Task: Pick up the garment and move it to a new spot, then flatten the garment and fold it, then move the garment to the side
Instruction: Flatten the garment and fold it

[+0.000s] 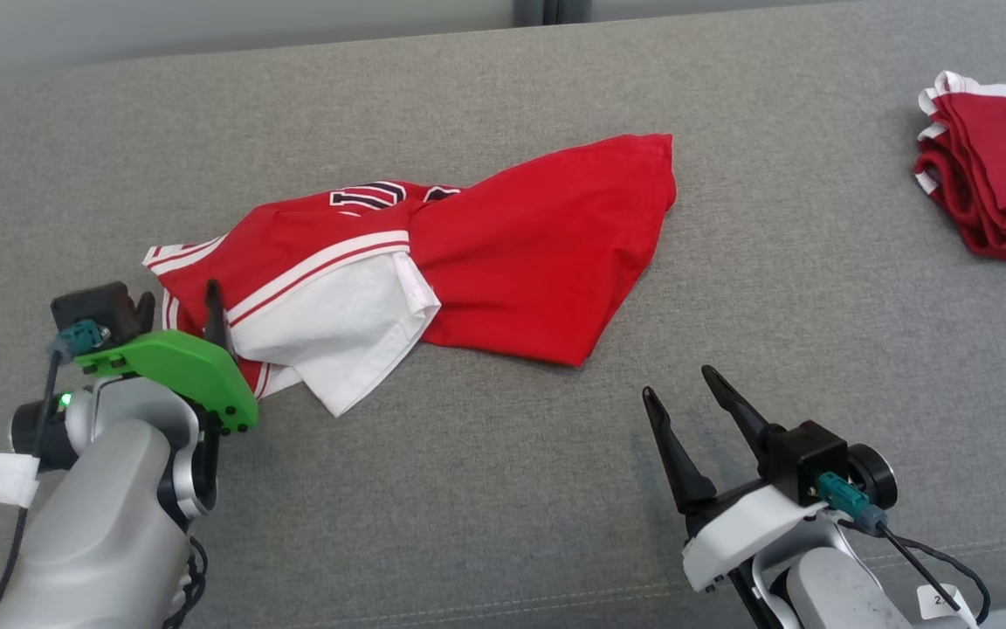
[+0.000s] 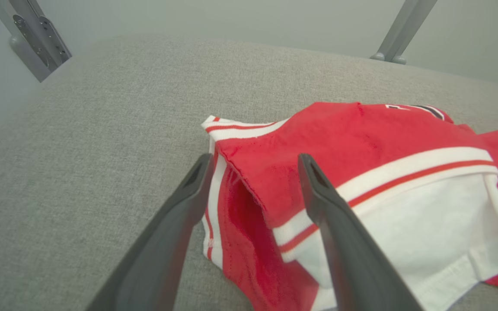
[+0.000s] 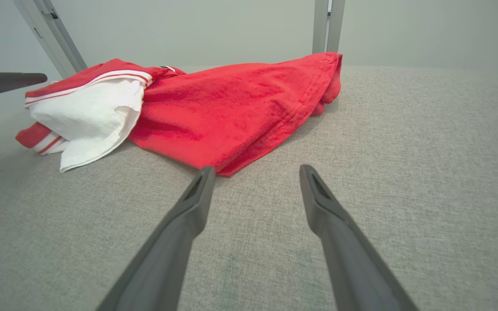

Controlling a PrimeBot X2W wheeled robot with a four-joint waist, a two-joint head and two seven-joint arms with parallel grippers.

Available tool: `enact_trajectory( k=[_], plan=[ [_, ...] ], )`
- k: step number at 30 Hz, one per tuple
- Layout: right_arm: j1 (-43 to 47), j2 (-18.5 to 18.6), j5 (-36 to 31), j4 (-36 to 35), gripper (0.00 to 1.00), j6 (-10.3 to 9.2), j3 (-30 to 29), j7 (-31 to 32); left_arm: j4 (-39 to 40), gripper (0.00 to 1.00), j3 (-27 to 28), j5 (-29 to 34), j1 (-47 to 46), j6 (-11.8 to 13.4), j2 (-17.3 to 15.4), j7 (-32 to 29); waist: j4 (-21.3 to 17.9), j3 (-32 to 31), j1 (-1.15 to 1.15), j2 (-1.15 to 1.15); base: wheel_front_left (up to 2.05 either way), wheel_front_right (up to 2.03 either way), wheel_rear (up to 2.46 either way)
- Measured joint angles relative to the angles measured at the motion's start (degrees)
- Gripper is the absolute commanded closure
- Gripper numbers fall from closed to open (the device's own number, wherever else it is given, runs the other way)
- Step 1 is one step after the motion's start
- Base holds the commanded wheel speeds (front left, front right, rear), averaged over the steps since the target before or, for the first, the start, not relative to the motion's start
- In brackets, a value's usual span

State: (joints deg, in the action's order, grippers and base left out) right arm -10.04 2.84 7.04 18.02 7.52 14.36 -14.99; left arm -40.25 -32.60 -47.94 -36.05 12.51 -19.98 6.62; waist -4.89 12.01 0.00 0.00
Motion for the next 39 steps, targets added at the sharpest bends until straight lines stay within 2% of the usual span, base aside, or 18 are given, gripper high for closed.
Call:
enact_trajectory(
  k=[9, 18, 28, 34, 35, 37, 38, 39],
  plan=[
    [1.39, -0.01, 0.83, 0.66, 0.00, 0.00, 0.63, 0.00, 3.82, 0.00, -2.21, -1.70, 6.71, -0.08, 3.04, -1.62, 1.88, -3.52, 0.00, 0.00, 0.00, 0.00, 0.00],
    [1.60, 0.00, 1.02, 0.73, 0.00, 0.00, 0.59, 0.00, 6.10, 0.00, -3.67, -3.03, 10.38, 0.48, 6.21, -3.08, 1.04, -4.59, 0.00, 0.00, 0.00, 0.00, 0.00],
    [1.49, 0.01, 1.45, 0.76, 0.00, 0.00, 1.04, 0.00, 1.93, 0.00, -4.99, -2.90, 10.17, 2.03, 6.94, -5.03, -0.88, -3.45, 0.00, 0.00, 0.00, 0.00, 0.00],
    [1.47, 0.01, 1.44, 0.84, 0.00, 0.00, 0.76, 0.00, 0.13, 0.00, -6.06, -2.64, 9.43, 1.01, 7.39, -5.53, -1.72, -2.95, 0.00, 0.00, 0.00, 0.00, 0.00],
    [1.47, 0.01, 1.44, 0.86, 0.00, 0.00, 0.75, 0.00, -0.21, 0.20, -6.36, -2.33, 9.29, 0.85, 7.42, -5.53, -1.78, -2.94, 0.00, 0.00, 0.00, 0.00, 0.00],
    [1.47, 0.01, 1.43, 0.87, 0.00, 0.00, 0.75, 0.00, -0.88, 0.85, -6.95, -1.86, 9.03, 0.30, 7.42, -5.36, -1.84, -3.00, 0.00, 0.00, 0.00, 0.00, 0.00],
    [1.48, 0.01, 1.43, 0.87, 0.00, 0.00, 0.76, 0.00, -1.14, 1.00, -7.25, -1.82, 8.93, -0.01, 7.48, -5.31, -1.84, -3.07, 0.00, 0.00, 0.00, 0.00, 0.00],
    [1.48, 0.01, 1.43, 0.86, 0.00, 0.00, 0.76, 0.00, -1.47, 1.00, -7.51, -1.82, 8.90, -0.44, 7.64, -5.42, -1.82, -3.15, 0.00, 0.00, 0.00, 0.00, 0.00]
  ],
)
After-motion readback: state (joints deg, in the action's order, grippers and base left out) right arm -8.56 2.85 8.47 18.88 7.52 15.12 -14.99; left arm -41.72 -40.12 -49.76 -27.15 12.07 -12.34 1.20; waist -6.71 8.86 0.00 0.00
